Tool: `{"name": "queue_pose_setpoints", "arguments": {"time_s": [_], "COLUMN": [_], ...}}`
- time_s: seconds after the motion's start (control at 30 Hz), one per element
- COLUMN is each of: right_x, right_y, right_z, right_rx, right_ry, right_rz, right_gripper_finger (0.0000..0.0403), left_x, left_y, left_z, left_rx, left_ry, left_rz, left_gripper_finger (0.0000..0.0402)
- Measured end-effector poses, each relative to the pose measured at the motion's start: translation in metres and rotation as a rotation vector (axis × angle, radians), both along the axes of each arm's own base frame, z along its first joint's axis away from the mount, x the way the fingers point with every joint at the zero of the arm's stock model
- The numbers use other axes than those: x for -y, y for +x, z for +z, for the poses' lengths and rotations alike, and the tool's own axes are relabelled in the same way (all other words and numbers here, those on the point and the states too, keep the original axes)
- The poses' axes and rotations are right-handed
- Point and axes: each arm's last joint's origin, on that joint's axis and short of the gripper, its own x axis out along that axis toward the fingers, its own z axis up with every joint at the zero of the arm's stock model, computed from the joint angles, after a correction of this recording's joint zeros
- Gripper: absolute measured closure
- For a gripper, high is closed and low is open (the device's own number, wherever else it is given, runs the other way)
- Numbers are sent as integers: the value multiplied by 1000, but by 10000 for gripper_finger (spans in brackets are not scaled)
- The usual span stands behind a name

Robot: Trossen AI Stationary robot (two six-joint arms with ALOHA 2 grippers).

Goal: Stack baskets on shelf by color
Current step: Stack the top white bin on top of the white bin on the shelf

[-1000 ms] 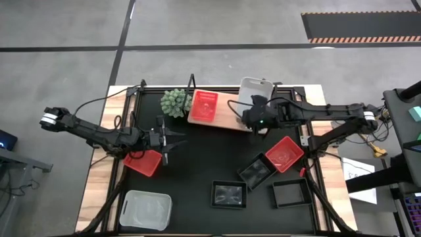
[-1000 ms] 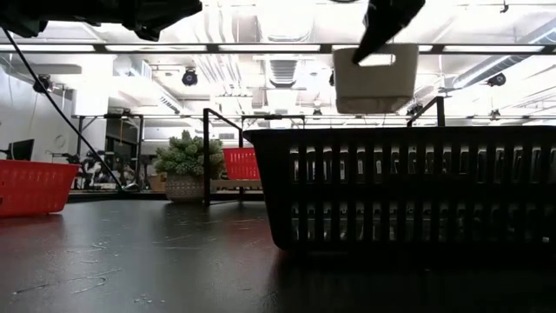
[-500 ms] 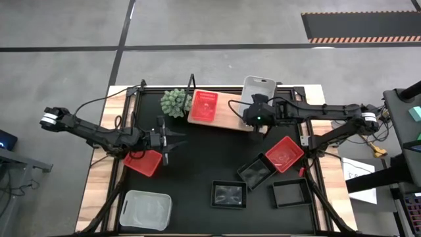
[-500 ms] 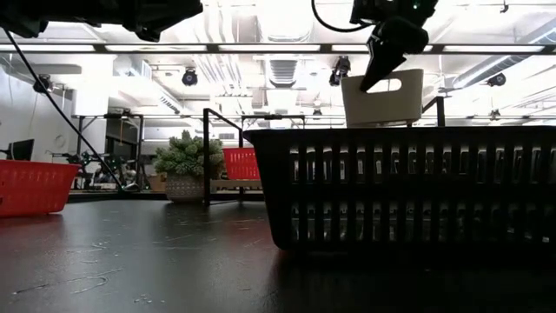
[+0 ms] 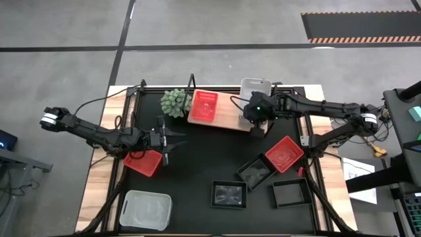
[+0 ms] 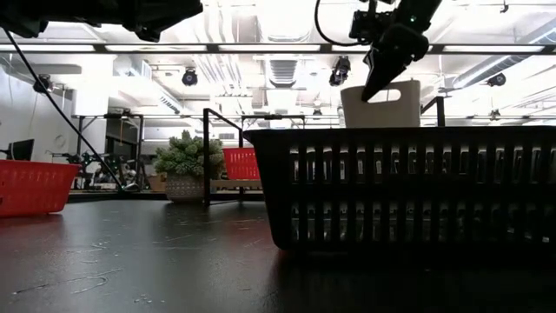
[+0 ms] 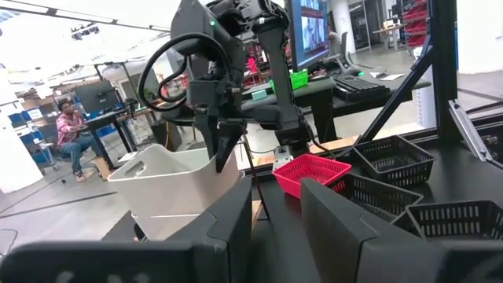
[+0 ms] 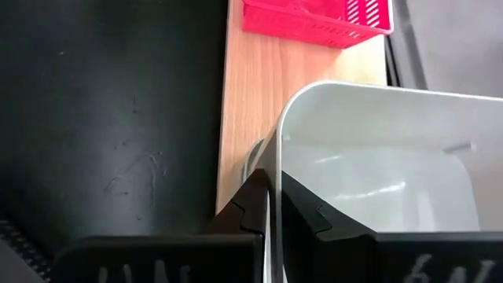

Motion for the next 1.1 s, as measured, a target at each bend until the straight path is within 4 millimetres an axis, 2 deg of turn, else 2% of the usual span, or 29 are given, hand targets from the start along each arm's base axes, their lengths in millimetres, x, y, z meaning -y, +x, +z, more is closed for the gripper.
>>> {"name": "queue_pose_setpoints", "arguments": {"time_s": [0.27, 0.77, 0.9, 1.1], "right_x": [13, 12, 12, 12], "right_y": [-4, -4, -4, -6], "right_z": [0, -1, -1, -2], "right_rx": [13, 12, 5, -7], "right_ry": [50, 62, 72, 84], "right_rz": [-15, 4, -11, -24], "right_gripper_finger": [394, 393, 374, 320], "left_x": [0, 0, 0, 0], "left_y": [0, 0, 0, 0], "left_z": [0, 0, 0, 0], "left_rx": [0, 0, 0, 2], "left_ry": [0, 1, 1, 0], "left_rz": [0, 0, 0, 0], "left_gripper_finger": [307, 307, 307, 307]}}
